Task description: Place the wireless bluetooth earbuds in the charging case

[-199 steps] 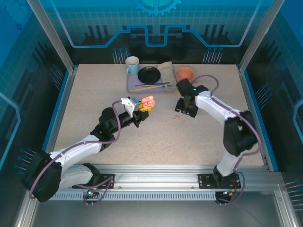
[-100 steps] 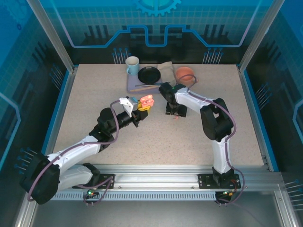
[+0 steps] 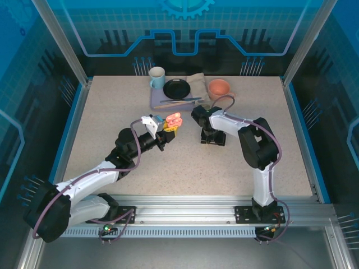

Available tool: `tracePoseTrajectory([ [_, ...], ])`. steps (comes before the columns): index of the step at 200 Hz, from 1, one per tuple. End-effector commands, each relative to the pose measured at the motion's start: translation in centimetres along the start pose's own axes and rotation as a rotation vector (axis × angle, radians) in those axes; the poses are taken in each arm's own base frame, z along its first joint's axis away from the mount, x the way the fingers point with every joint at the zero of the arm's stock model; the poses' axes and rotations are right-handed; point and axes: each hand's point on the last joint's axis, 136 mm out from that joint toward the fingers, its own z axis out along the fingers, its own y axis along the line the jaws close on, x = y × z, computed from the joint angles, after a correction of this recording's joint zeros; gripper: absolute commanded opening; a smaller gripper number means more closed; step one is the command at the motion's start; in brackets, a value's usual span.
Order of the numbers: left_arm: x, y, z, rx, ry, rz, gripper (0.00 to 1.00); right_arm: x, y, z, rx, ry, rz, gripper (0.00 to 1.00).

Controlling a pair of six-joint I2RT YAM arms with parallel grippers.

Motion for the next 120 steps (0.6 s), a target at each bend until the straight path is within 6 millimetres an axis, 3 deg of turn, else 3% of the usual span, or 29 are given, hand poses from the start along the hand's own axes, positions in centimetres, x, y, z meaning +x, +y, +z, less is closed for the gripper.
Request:
tracePoseTrajectory([
  [1,-1.2,0.1,-0.2,-0.006,-0.036,0.022,0.00,0.5,-0.2,-0.9,-0.019,-0.010,-0.017,0.62],
  [84,-1.1,0.2,0.1,-0.007,-0.016,0.019,0.00,-2.9,3.1,-6.6,-0.244,-0.114,-0.165,0.66],
  [103,-1.1,0.3,0.2,-0.010,-0.010,0.014,0.00,-4.1,4.2,-6.9,-0.307,-0.124,-0.236,0.68],
  [120,-1.2,0.4,0.4,-0.014,-0.008,0.010,0.00,-4.8,4.7,-5.8,-0.347,-0.093,-0.251,0.69],
])
